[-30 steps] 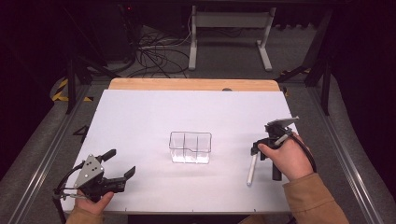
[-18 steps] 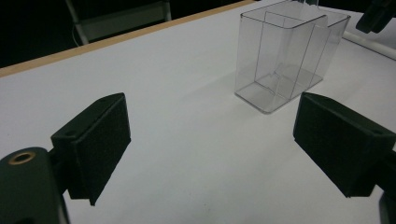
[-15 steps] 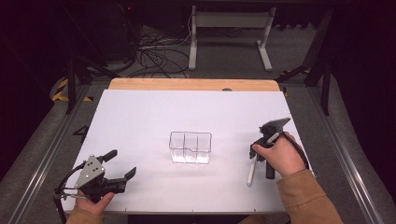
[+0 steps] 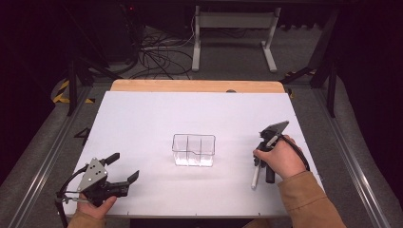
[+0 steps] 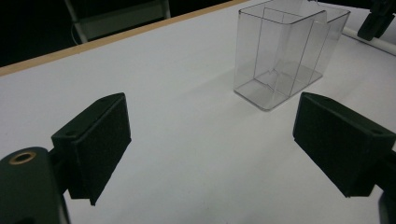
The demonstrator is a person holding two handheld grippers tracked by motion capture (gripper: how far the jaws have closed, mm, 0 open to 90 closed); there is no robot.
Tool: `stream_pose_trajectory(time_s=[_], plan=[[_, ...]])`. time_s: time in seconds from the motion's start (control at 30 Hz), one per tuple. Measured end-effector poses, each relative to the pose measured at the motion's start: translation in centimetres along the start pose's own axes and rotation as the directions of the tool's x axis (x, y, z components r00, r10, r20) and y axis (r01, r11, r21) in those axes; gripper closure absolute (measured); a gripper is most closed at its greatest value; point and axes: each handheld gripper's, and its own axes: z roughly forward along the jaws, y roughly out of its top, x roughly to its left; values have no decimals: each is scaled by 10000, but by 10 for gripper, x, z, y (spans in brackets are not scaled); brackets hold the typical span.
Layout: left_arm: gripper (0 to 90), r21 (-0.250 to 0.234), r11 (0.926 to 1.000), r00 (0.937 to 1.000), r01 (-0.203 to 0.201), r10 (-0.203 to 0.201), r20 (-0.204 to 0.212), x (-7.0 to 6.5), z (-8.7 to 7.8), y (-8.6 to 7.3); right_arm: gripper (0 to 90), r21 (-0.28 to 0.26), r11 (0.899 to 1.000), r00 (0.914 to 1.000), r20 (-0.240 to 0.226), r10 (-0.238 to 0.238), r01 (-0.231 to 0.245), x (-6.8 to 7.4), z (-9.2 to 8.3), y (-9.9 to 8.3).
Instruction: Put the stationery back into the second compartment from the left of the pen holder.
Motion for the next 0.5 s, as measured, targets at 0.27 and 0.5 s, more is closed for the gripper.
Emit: stream_pose_trajectory(time_s=[0.27,0.5], plan=[[120,8,10000,10000,-27,27,-17,0,0,0,783,-69,10000,9997,225,34,-32,5,5,-1],[120,-1,10000,10000,-61,61,-31,0,0,0,789,-81,9997,9996,182,224,-222,4,7,0]])
